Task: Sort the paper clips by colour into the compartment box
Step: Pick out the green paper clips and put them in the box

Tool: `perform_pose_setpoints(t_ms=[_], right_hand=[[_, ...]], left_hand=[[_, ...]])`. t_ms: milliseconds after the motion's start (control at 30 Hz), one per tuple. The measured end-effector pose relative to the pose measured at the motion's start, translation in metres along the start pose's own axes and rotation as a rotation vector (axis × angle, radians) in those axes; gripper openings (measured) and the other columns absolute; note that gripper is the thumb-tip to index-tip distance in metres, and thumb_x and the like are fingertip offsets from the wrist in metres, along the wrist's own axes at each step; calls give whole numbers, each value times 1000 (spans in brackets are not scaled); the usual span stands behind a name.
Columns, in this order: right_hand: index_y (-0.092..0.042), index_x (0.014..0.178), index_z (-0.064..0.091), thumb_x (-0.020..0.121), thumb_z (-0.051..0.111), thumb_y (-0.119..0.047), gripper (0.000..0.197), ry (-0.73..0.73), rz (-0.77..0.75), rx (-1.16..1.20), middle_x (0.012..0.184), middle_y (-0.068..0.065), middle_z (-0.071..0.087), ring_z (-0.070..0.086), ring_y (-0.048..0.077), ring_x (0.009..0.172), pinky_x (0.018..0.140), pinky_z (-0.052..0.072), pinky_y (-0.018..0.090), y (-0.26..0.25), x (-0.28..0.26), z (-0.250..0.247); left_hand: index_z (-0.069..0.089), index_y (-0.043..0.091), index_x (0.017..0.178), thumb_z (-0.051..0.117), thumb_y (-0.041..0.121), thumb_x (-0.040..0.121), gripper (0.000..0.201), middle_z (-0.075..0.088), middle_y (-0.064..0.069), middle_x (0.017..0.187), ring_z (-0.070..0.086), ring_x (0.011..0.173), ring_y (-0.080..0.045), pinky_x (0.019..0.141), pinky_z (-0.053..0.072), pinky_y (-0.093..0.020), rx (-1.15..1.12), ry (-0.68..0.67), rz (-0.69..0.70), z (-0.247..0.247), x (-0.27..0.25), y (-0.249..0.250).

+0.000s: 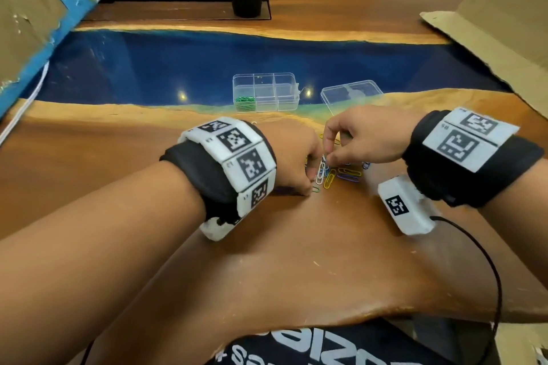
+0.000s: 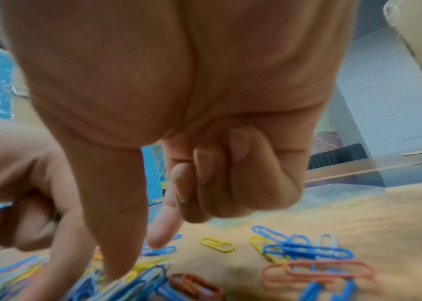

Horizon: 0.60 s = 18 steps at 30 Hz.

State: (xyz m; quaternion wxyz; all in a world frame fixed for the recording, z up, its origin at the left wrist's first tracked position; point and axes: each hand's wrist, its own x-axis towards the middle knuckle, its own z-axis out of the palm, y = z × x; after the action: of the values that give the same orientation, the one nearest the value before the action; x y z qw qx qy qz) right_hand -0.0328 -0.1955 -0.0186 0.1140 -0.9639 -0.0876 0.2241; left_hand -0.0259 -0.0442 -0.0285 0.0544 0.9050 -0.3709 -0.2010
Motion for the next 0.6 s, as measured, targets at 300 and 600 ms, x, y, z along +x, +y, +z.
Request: perform_pose_setpoints(t_ms=[300, 600], right_hand=[[-25, 86, 62, 82, 68, -23, 8, -6, 56, -115, 62, -9, 57, 54, 10, 63, 55, 39, 22, 1, 8, -4], [-17, 77, 69, 77, 70, -46, 29, -35, 121, -156, 69, 3, 66, 61, 20, 71, 52, 38, 21, -11, 4, 3]], left_hand=[[65, 23, 74, 65, 25, 76, 3, 50, 9, 60, 50, 65, -13, 46, 33, -20, 83, 21, -24, -5, -1, -5], [56, 20, 66, 62, 29, 78, 16, 50, 6, 55, 44, 52, -7, 52, 37, -21, -153, 49, -124, -8, 0, -16]])
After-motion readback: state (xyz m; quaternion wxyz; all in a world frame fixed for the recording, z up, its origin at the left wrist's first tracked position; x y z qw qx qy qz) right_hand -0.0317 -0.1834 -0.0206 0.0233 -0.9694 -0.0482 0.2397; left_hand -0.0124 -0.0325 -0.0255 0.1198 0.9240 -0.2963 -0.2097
